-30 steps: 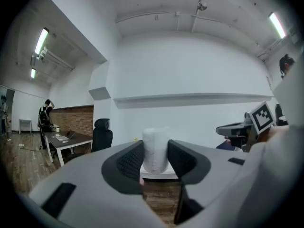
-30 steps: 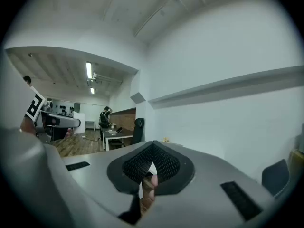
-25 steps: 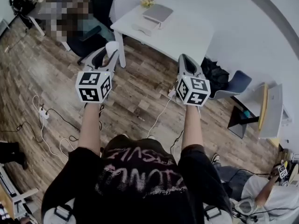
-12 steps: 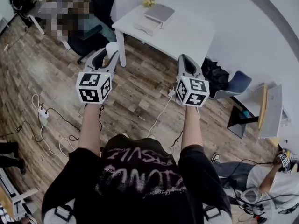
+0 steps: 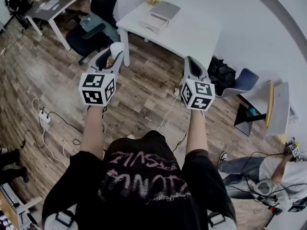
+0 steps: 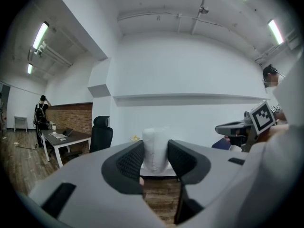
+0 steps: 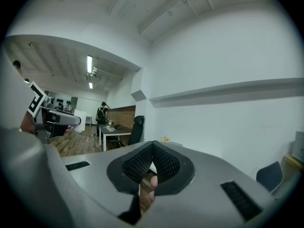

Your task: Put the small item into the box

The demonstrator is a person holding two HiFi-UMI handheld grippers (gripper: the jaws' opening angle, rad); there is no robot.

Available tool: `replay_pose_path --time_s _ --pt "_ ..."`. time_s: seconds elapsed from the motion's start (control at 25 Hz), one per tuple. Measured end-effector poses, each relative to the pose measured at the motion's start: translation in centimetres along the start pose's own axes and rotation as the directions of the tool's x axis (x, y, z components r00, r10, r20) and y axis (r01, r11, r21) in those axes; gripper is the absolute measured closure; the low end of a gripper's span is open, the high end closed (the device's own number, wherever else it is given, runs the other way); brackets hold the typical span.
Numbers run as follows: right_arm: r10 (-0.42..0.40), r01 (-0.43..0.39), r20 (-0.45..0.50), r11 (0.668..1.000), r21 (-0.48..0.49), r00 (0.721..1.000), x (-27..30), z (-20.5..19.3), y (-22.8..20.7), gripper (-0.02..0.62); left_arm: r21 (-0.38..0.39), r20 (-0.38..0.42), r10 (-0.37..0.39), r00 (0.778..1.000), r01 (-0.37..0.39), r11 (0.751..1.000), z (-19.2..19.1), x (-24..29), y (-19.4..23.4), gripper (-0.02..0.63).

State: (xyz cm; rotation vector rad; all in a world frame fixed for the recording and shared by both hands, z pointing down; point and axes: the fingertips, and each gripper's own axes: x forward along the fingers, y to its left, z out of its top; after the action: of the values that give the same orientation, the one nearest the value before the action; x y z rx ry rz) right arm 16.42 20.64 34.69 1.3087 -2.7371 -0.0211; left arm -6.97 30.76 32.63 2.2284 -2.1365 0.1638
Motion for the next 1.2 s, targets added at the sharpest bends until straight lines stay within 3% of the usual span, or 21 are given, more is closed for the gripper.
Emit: replay_pose_path --time_s 0.64,1.2 --pt "0.012 -0.012 -0.007 1.0 0.011 1.0 3.0 -0.3 1.3 0.586 0.0 0.01 -0.009 1.0 0.009 1.0 0.2 1.5 2.6 0.445" --pt "0.027 -0.027 -0.016 0.999 0.036 0.999 10.6 -0.9 -2.3 0.585 0.014 -0.028 -0.011 1.0 0.012 1.0 -0.2 9.4 4.3 0.444"
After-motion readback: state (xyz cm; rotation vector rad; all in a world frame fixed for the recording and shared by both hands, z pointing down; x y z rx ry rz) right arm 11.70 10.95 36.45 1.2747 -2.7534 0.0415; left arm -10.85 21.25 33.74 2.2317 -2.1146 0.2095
